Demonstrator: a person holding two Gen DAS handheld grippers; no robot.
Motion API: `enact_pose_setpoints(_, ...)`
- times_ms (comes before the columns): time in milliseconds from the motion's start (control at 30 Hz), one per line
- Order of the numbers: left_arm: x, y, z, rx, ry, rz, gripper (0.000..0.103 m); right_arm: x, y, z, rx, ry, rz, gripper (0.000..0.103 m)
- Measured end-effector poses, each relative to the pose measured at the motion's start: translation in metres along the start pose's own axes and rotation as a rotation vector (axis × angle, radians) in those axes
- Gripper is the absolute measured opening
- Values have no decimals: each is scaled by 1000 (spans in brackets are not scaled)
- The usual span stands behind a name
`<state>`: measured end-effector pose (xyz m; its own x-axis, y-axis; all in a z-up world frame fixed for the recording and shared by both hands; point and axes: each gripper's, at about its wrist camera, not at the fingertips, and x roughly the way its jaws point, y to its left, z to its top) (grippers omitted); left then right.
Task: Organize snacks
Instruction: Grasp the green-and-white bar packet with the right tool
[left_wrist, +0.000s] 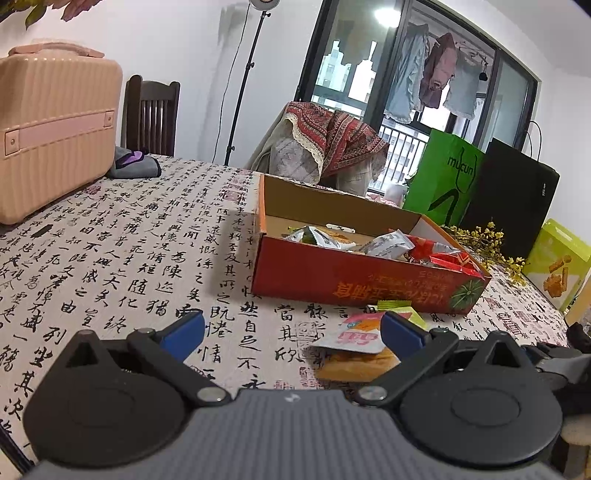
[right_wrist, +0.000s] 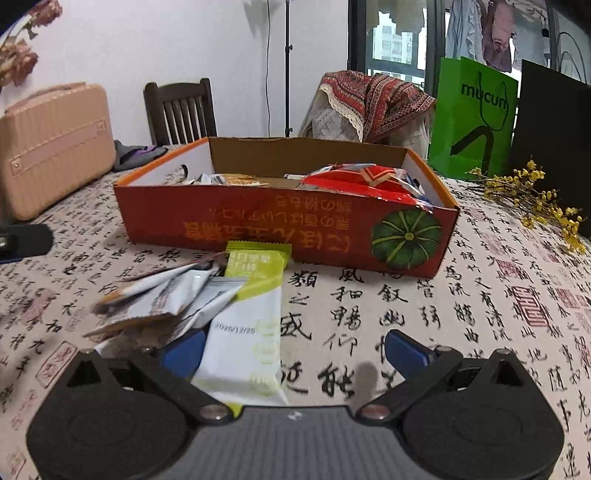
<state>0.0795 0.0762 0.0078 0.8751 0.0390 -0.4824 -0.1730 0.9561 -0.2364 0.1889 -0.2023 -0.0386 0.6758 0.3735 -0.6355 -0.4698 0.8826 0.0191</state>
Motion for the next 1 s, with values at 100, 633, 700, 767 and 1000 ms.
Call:
enact_pose_setpoints(100,1,1,-1,-3,3,-2,103,12,3,6,-8,13,-11,102)
enact_pose_setpoints(633,9,1,-4,-8,32,7,103,6,9,3,-34,-48,50,39)
enact_pose_setpoints(700,10,1,-4,-6,36,7,103,-2,3,1,-11,-77,48,39)
enact_pose_setpoints(767,12,-1,-5,-3,42,7,103,-11,-6,-2,8,-104,35,39)
enact_pose_setpoints(1000,18,-20,-5,28,63,-22,103,-28,-45,-13,91,-158,-53,39)
